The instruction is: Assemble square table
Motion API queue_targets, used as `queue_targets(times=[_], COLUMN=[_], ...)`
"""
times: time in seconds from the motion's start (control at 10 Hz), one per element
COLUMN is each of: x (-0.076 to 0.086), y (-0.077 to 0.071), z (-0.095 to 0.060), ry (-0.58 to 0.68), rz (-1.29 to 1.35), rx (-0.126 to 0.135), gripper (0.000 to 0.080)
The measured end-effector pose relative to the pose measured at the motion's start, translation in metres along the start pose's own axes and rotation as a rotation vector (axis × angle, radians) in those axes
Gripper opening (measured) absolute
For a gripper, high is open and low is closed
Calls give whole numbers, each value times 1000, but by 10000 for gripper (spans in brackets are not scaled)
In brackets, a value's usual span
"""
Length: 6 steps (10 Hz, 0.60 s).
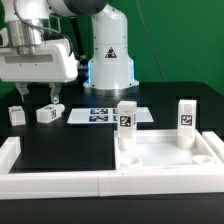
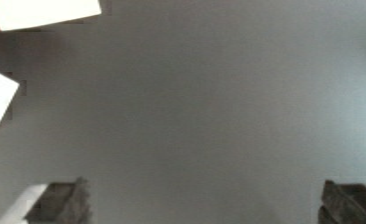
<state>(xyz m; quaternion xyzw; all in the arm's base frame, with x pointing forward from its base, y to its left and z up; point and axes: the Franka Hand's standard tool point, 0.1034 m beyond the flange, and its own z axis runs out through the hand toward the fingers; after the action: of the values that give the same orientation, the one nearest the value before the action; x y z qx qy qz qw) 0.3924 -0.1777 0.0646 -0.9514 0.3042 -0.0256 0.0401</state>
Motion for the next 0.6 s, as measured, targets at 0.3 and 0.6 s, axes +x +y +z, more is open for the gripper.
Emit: queue_targets(times=[0.3, 0.6], x=[-50, -66], y=[16, 19], z=[4, 7], ry=[-335, -560], rz=[6, 5], rx=[46, 65], gripper=[649, 649])
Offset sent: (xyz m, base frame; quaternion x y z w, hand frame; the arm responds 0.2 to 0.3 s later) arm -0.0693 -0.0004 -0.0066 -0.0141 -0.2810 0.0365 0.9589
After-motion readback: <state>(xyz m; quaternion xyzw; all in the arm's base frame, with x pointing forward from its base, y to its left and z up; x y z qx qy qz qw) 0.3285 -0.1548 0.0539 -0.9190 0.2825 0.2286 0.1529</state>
